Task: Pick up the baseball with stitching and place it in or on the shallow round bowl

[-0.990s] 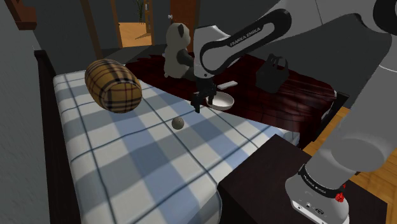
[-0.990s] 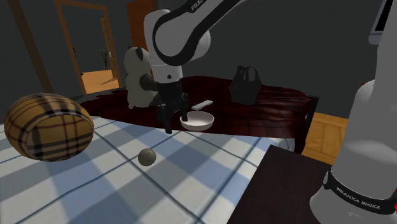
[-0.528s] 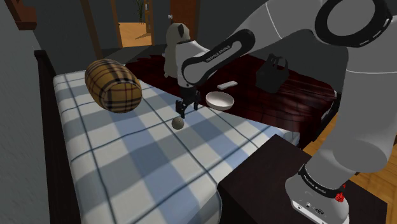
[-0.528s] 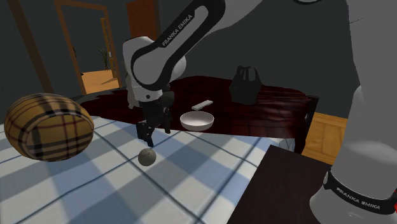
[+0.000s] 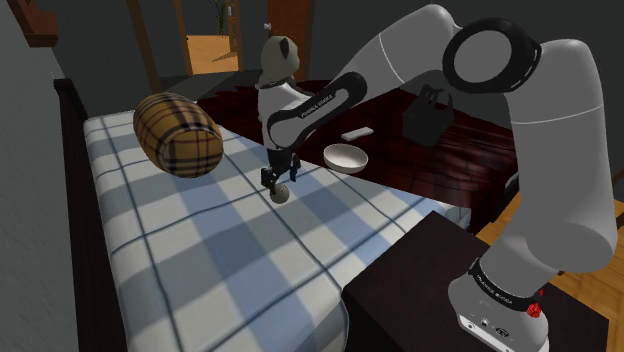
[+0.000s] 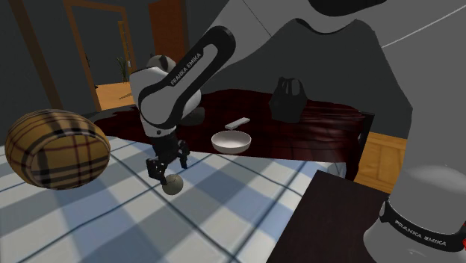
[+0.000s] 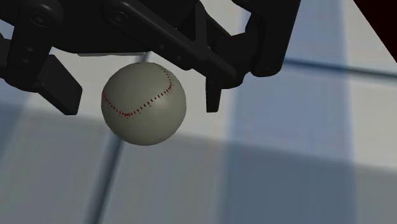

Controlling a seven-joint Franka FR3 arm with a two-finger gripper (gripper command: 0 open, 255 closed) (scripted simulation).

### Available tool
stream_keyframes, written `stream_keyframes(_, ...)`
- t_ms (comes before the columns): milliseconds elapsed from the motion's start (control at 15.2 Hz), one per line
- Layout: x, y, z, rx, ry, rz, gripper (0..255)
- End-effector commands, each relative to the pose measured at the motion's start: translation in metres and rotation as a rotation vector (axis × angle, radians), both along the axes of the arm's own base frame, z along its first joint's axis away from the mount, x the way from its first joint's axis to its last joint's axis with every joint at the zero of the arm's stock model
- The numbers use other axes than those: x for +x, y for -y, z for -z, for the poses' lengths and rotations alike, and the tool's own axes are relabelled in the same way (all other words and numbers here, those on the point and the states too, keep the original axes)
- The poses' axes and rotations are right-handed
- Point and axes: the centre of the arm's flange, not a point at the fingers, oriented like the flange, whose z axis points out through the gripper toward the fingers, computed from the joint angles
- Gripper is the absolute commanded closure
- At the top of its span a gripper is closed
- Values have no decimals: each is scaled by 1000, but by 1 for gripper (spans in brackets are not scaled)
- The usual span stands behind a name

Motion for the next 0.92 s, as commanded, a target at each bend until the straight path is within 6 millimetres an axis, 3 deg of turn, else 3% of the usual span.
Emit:
stream_keyframes(0, 0, 0, 9, 0, 0, 0, 0)
stream_keyframes(198, -2, 2, 28, 0, 0, 0, 0)
stream_keyframes(726, -2, 2, 28, 0, 0, 0, 0)
stream_keyframes(792, -2, 2, 28, 0, 0, 0, 255)
stream_keyframes(858, -2, 2, 28, 0, 0, 0, 255)
